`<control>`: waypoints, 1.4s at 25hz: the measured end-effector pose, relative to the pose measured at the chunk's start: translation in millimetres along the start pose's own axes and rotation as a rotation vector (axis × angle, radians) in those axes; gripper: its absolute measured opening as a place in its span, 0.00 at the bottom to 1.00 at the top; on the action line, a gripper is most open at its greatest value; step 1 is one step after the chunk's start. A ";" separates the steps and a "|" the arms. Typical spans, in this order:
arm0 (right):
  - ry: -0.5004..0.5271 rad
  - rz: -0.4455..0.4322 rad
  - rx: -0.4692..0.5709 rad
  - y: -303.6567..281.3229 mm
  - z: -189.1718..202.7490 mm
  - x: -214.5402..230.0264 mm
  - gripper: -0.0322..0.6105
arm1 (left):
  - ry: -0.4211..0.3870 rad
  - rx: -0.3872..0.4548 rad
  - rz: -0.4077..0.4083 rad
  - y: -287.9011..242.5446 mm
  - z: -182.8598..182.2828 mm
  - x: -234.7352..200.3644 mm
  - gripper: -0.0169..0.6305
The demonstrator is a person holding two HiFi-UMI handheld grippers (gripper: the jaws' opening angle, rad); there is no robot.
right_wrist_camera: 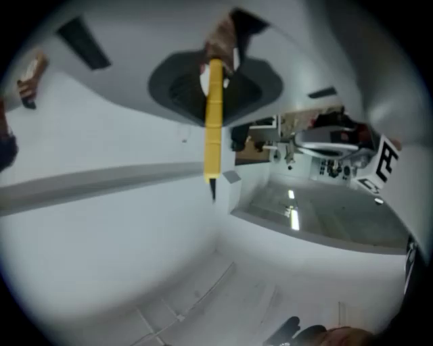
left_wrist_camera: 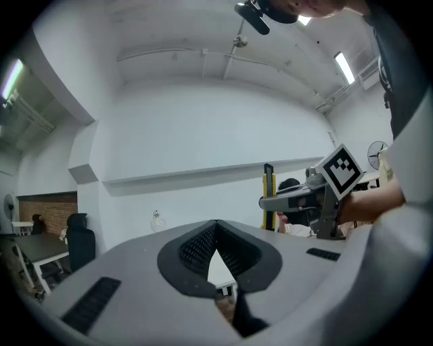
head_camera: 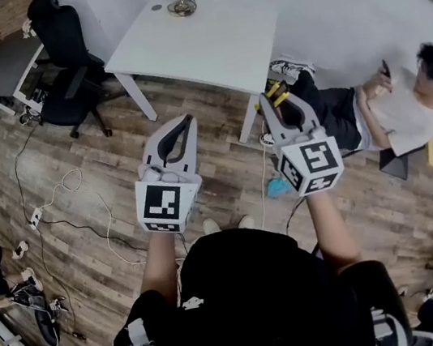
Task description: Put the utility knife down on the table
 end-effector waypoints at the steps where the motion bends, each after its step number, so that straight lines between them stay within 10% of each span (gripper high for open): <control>1: -0.004 0.000 0.003 2.0 -0.4 -1.4 0.18 | 0.002 0.001 0.000 2.4 -0.4 0.5 0.05; 35: -0.002 -0.090 -0.029 42.4 28.3 38.5 0.18 | 0.017 -0.062 -0.068 -13.6 10.1 64.6 0.05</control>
Point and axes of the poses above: the fingertips, and each gripper's own axes: y backward along the fingers, x to its right, z out of its underside, the point moved 2 cm from there along y, backward along the fingers, and after that the axes turned 1 degree about x, right-handed, at the moved point
